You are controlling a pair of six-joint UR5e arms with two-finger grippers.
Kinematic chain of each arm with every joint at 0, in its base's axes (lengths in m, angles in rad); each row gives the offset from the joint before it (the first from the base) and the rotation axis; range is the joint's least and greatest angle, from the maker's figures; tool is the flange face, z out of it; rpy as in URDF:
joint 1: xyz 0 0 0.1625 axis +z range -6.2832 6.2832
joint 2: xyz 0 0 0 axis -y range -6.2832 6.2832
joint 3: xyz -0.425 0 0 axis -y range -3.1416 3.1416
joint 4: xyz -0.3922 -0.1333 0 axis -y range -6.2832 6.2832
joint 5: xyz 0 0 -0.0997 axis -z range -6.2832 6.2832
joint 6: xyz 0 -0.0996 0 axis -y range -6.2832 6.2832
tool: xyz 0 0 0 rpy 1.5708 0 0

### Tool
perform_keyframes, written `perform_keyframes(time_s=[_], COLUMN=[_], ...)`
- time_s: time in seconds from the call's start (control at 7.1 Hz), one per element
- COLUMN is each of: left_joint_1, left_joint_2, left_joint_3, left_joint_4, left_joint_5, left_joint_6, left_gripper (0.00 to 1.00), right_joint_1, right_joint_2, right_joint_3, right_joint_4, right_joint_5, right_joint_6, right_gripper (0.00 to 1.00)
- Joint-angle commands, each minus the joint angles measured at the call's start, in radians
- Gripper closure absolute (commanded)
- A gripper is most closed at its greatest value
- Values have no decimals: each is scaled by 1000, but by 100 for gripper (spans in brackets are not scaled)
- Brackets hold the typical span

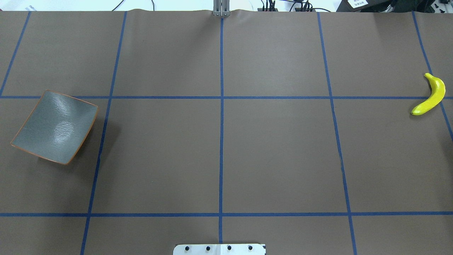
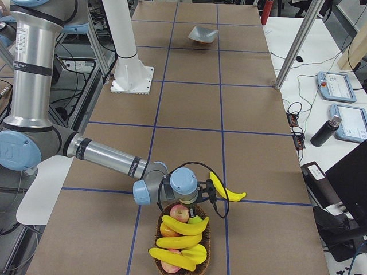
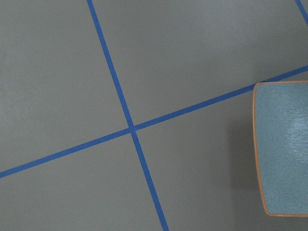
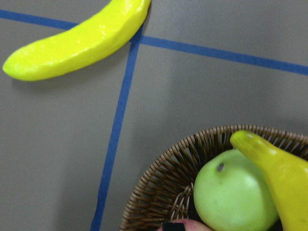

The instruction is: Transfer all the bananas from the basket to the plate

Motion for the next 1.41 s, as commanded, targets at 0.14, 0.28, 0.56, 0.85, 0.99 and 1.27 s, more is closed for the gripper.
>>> perform_keyframes(time_s=[0.14, 0.28, 0.56, 0.85, 0.99, 1.27], left_joint_1=[0, 0, 0, 0, 0, -3], left_joint_2=[1, 1, 1, 1, 1, 3], left_joint_3=[3, 4, 3, -2, -5, -14], left_joint_4=[0, 0, 0, 0, 0, -2], left_joint_5=[0, 0, 0, 0, 0, 0], left_joint_6=[0, 2, 2, 2, 2, 3], left_gripper=[0, 0, 0, 0, 0, 0], right_joint_1=[-62, -111, -182, -209, -211, -211], right_joint_2=[242, 286, 325, 331, 322, 316], right_joint_3=[-20, -36, -56, -79, -97, -131], right_joint_4=[-228, -229, -223, -217, -217, -174], right_joint_5=[-9, -51, -99, -151, -156, -158], right_joint_6=[172, 305, 461, 580, 599, 649], right_gripper=[25, 17, 16, 17, 18, 18])
